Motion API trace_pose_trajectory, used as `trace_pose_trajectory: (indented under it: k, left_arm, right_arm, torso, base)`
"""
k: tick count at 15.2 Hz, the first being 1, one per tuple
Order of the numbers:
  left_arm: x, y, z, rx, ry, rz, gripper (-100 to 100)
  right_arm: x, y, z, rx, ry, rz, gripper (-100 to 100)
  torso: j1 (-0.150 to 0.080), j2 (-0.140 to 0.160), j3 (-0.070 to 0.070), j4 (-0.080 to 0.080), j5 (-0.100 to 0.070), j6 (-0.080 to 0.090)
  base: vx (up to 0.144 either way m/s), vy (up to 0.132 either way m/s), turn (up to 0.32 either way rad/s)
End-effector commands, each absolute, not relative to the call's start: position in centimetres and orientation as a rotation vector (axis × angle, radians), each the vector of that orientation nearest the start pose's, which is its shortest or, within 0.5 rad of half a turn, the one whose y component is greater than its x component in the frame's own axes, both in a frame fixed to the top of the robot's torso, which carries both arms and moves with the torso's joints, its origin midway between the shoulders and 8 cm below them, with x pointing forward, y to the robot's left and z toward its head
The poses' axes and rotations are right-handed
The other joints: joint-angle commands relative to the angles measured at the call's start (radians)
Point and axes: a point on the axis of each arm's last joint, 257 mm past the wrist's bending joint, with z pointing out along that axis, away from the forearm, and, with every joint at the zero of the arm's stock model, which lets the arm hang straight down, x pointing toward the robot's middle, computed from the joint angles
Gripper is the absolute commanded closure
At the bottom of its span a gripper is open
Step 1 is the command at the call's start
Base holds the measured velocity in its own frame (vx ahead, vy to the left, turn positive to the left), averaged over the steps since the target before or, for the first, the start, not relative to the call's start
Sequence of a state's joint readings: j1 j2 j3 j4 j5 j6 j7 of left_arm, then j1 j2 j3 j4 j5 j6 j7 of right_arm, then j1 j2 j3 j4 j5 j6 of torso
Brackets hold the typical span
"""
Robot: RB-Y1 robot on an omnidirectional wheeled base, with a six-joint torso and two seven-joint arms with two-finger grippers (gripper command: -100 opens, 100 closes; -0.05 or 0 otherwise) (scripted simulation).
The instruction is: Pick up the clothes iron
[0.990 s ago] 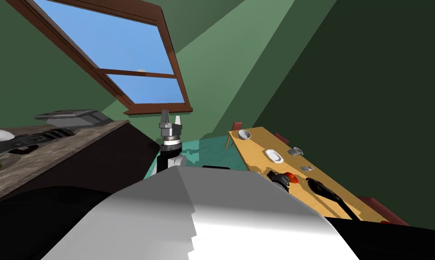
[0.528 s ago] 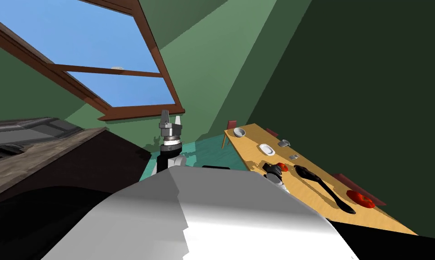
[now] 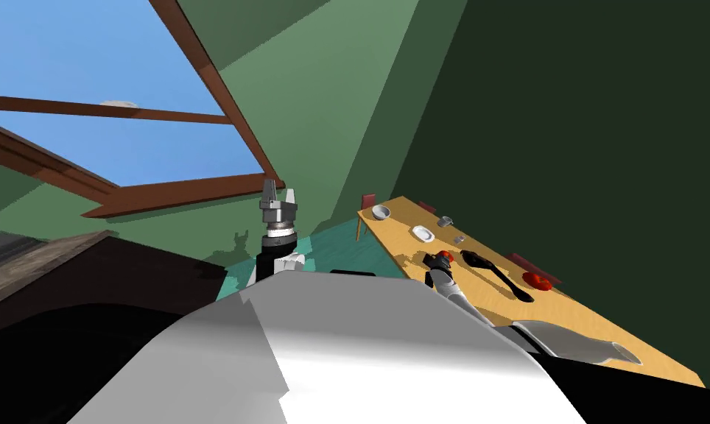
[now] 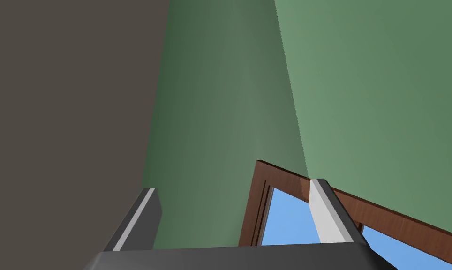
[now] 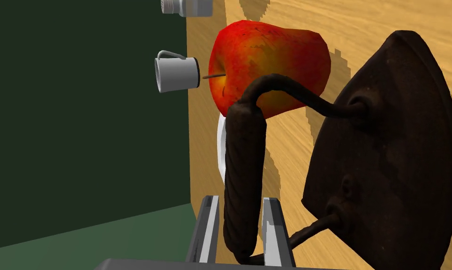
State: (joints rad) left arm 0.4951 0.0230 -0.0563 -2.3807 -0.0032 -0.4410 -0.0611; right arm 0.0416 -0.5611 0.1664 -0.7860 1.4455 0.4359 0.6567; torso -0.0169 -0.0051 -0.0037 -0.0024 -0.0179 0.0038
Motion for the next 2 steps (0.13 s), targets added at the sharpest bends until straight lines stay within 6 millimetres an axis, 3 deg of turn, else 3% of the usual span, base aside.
trace_pose_trajectory:
  k: [1, 2]
  left_arm:
    - [33.5, 25.5, 5.8, -0.587, 0.615, -1.313, 0]
    - [33.5, 25.5, 5.9, -0.587, 0.615, -1.314, 0]
  right_arm:
    - [35.2, -60.8, -45.3, -0.903, 2.151, -1.357, 100]
    - [34.1, -61.2, -45.7, -0.891, 2.169, -1.359, 100]
  torso:
    - [0.000, 0.000, 0.000, 0.000, 0.000, 0.000]
    - [0.000, 0.000, 0.000, 0.000, 0.000, -0.002]
  base:
    - [-0.003, 0.033, -0.282]
    - [-0.002, 0.018, -0.061]
